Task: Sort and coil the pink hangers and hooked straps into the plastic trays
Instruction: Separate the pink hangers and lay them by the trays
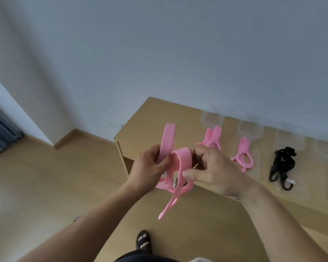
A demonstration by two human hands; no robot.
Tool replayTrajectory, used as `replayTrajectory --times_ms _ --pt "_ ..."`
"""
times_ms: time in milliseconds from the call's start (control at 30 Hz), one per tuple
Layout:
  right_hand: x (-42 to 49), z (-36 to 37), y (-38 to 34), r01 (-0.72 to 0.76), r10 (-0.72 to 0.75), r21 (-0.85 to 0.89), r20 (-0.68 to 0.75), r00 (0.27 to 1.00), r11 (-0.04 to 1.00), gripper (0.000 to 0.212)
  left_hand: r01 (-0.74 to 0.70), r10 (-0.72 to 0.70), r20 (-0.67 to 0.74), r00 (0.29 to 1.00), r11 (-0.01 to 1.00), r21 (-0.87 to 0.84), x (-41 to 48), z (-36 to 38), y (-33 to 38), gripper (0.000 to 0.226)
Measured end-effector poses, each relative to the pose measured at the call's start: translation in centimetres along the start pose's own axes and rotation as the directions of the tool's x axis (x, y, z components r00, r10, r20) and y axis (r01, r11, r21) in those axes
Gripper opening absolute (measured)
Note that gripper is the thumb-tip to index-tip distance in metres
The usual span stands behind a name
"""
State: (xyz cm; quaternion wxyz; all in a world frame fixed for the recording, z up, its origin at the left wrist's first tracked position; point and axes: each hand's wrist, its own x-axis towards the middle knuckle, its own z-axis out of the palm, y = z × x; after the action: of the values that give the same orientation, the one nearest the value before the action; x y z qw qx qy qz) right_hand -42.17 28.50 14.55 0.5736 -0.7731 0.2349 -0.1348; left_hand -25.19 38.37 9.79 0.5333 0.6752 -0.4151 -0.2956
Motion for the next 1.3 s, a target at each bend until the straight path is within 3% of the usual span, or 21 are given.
replayTrajectory --times_ms 67,167,233,367,500,633,700,767,867,1067,1300 --pt "0.1 -0.8 0.5 -0.028 0.015 -0.084 -0.156 0.988 0.996 0.025 -0.012 0.007 0.046 0.999 0.994 0.109 1.6 1.0 -0.4 0.012" --pt "1.0 -1.7 1.2 -0.064 0.047 -0.038 -0.345 0.937 0.997 0.023 -0.018 -0.001 0.241 0.971 0.997 0.08 3.6 2.9 -0.9 0.016" --pt "1.9 -2.6 1.5 -0.071 0.079 0.035 -0.415 0.907 0.997 0.017 -0.007 0.016 0.391 0.92 1.0 -0.026 5.3 3.9 -1.0 0.006" --pt "4.8 -5.0 2.0 -0.049 0.118 0.141 -0.539 0.834 0.989 0.012 0.128 0.092 0.624 0.776 0.946 -0.299 9.1 4.6 -0.6 0.019" --pt "8.2 -6.6 3.1 -0.065 0.166 0.171 -0.68 0.714 0.983 0.014 0.167 0.144 0.69 0.709 0.916 -0.363 13.3 5.3 -0.8 0.03" --pt "10.1 -7.6 5.2 -0.098 0.221 0.202 -0.798 0.561 0.975 0.018 0.185 0.1 0.648 0.755 0.915 -0.357 16.6 7.2 -1.5 0.026" --pt "10.1 -7.7 6.6 -0.154 0.275 0.227 -0.792 0.545 0.962 0.027 0.267 0.034 0.614 0.788 0.881 -0.391 18.0 8.0 -1.8 0.025" --pt "9.7 -7.7 8.1 -0.195 0.34 0.28 -0.719 0.606 0.94 0.031 0.329 -0.053 0.582 0.812 0.864 -0.381 19.5 8.9 -2.1 0.02" --pt "9.1 -7.8 9.8 -0.248 0.382 0.292 -0.644 0.663 0.924 0.028 0.432 -0.157 0.624 0.766 0.844 -0.318 20.9 10.4 -2.7 0.018" --pt "7.0 -10.3 13.8 -0.313 0.47 0.357 -0.75 0.466 0.88 0.018 0.57 -0.323 0.742 0.587 0.816 -0.095 21.9 16.3 -3.6 0.022" --pt "3.7 -15.4 18.8 -0.315 0.588 0.498 -0.721 0.367 0.808 0.015 0.48 -0.33 0.828 0.454 0.873 0.084 22.9 25.0 -3.8 0.025"
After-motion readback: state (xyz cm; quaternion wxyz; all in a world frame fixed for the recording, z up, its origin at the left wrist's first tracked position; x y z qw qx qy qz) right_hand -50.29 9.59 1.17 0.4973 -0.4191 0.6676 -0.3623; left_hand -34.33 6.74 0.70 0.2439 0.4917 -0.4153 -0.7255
